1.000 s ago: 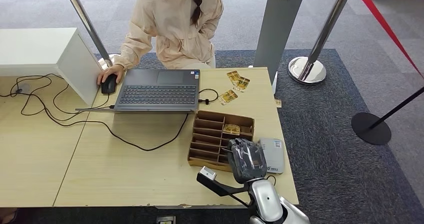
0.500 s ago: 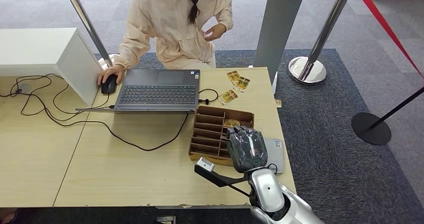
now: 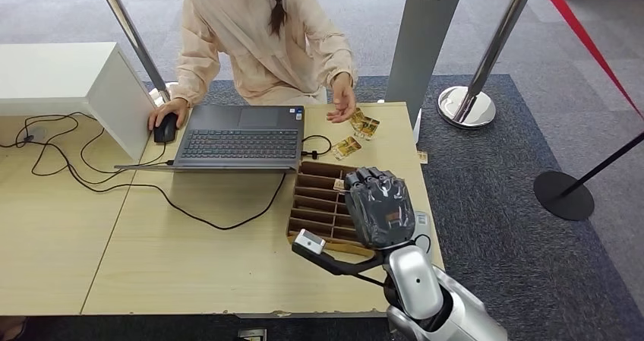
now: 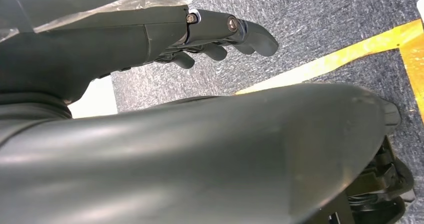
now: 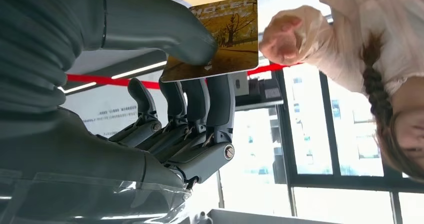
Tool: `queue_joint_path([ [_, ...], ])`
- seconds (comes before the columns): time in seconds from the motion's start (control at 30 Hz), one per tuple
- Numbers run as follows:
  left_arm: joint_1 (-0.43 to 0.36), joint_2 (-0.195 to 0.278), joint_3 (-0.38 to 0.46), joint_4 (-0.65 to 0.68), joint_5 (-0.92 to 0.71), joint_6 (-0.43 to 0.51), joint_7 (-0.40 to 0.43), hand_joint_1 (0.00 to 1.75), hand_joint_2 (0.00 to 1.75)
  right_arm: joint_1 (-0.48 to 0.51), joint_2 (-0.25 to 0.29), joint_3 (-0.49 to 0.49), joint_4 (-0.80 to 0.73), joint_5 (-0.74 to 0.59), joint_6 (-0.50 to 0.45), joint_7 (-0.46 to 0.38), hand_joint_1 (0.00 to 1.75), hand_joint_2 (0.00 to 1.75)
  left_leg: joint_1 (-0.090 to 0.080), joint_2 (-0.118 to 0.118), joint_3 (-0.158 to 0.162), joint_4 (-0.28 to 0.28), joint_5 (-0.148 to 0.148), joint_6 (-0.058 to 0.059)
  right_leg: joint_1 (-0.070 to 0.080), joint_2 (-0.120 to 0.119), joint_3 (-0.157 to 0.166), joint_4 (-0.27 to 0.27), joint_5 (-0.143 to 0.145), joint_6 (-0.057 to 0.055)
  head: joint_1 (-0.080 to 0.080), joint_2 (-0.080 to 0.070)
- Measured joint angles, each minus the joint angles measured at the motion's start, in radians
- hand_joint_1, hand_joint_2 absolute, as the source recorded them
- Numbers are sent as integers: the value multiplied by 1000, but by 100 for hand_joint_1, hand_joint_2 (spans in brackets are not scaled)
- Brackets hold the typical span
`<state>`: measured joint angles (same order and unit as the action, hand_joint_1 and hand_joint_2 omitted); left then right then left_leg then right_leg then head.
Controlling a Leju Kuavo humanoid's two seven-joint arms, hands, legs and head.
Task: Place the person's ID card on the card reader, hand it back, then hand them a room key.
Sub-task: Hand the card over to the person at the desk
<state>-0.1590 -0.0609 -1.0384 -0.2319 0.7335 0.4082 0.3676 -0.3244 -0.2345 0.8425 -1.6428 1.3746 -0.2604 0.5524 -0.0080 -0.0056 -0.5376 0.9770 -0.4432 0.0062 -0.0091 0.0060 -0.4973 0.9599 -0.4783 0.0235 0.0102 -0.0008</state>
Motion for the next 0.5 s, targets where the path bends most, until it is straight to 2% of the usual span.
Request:
queue_joint_path([
  [0.23, -1, 0, 0, 0, -17, -4, 10, 0, 0, -60, -11, -2, -93, 14, 7, 7, 143, 175, 0, 0, 0, 0, 0, 0, 0, 0, 0, 0, 0, 0, 0, 0],
  [0.5, -10, -11, 0, 0, -45, -7, 21, 0, 0, -199, 6, 1, -98, -53, 12, 25, 148, 175, 0, 0, 0, 0, 0, 0, 0, 0, 0, 1, 0, 0, 0, 0],
])
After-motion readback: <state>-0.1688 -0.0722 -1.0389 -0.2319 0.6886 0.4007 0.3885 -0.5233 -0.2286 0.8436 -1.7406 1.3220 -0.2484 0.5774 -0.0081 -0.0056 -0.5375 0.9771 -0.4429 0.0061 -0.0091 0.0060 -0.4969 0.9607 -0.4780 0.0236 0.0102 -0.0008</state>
